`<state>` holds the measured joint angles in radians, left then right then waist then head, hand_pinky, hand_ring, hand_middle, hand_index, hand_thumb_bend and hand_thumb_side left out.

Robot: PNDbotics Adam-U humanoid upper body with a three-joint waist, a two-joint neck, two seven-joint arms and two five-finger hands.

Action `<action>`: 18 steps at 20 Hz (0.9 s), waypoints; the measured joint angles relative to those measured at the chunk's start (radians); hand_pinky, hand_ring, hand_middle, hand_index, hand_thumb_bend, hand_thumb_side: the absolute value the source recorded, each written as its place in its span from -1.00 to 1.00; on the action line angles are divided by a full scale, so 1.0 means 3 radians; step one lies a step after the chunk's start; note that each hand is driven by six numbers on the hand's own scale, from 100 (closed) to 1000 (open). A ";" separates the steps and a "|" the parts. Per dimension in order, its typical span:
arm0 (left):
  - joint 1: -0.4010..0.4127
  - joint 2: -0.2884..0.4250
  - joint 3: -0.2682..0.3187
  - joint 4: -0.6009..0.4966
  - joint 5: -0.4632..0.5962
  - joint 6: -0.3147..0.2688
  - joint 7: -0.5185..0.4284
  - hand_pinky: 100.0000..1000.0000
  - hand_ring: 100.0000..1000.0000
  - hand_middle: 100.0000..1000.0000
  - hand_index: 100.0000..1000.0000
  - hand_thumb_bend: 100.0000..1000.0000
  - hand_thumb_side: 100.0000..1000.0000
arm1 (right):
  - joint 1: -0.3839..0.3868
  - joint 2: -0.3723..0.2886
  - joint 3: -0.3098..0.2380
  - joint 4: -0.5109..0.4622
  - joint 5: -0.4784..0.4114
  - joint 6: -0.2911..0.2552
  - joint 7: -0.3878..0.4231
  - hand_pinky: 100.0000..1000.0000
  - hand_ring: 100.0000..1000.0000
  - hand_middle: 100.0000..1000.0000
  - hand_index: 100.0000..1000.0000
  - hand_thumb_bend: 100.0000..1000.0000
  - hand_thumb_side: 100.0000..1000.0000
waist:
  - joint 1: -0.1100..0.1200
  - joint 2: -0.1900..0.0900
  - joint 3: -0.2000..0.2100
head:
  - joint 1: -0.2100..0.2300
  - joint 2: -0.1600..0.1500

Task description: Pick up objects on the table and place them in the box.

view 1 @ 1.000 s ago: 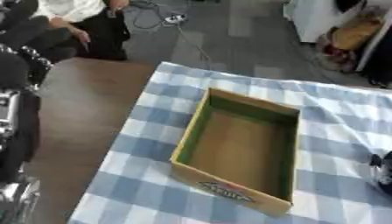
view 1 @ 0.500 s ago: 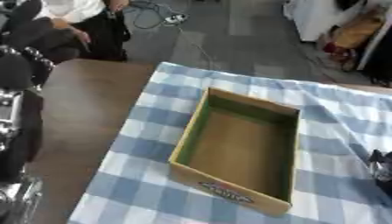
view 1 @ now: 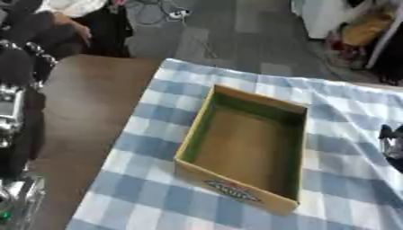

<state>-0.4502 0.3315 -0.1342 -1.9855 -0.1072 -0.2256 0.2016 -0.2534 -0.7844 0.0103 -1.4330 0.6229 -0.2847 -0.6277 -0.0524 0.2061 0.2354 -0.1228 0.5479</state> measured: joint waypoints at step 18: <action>0.0027 0.0022 -0.0013 0.0000 -0.0008 0.0013 -0.0017 0.54 0.63 1.00 0.75 -0.72 0.87 | -0.0381 -0.0236 0.0350 -0.0631 -0.0143 -0.0039 0.0508 -1.00 -1.00 -1.00 -0.98 -0.81 -0.29 | -0.0035 -0.0040 0.0025 | -0.0245 0.0142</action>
<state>-0.4422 0.3382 -0.1381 -1.9855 -0.1095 -0.2218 0.1965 -0.3676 -0.8553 0.1154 -1.6224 0.5801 -0.2963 -0.4752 -0.0630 0.1941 0.2428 -0.1964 0.5906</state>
